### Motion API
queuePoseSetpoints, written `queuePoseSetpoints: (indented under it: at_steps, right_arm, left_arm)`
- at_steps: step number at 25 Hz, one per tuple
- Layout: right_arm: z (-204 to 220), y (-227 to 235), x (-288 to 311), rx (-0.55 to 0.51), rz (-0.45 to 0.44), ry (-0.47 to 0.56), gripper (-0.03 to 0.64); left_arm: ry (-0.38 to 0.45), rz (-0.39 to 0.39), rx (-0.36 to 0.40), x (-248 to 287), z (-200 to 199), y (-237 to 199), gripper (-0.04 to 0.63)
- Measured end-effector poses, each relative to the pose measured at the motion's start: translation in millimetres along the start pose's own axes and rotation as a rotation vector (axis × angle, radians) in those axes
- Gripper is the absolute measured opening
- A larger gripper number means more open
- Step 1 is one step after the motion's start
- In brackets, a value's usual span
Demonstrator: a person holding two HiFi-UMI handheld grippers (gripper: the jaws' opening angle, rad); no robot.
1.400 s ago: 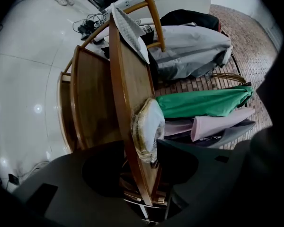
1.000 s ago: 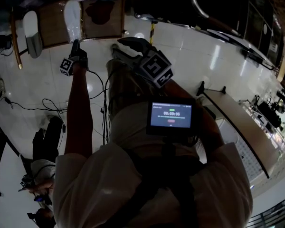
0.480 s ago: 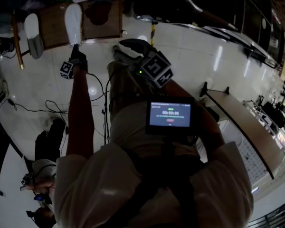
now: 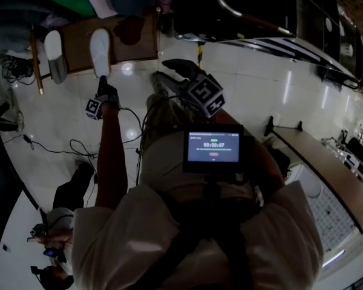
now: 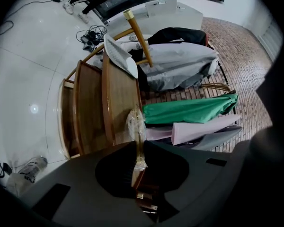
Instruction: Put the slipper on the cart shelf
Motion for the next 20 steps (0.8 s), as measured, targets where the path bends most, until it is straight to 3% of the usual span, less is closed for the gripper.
queuePoseSetpoints:
  at_steps: [4, 11, 14, 20]
  right_arm:
    - [1.4, 6.1, -32.0, 0.025, 0.029, 0.065, 0.135]
    - [17.6, 17.2, -80.8, 0.049, 0.074, 0.151, 0.135]
    - [15.6, 22.3, -111.5, 0.075, 0.063, 0.208, 0.135]
    - [46.7, 52.6, -173.4, 0.036, 0.071, 0.226, 0.135]
  left_arm:
    - [-0.015, -0.024, 0.048, -21.3, 16.0, 31.3, 0.051]
    - [-0.067, 0.001, 0.111, -46.0, 46.5, 67.8, 0.051]
    - [-0.085, 0.016, 0.129, -52.2, 72.5, 85.2, 0.051]
    - [-0.058, 0.070, 0.126, -73.2, 141.7, 111.6, 0.051]
Point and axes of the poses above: the fingertips, and each gripper's own axes: x forward along the fingers, y to its right, z out of its underside, the point moved 5 cm from there along -x, backward along the fingers, and after that the axes turned 5 degrees about -y, right-handed, at the moved point
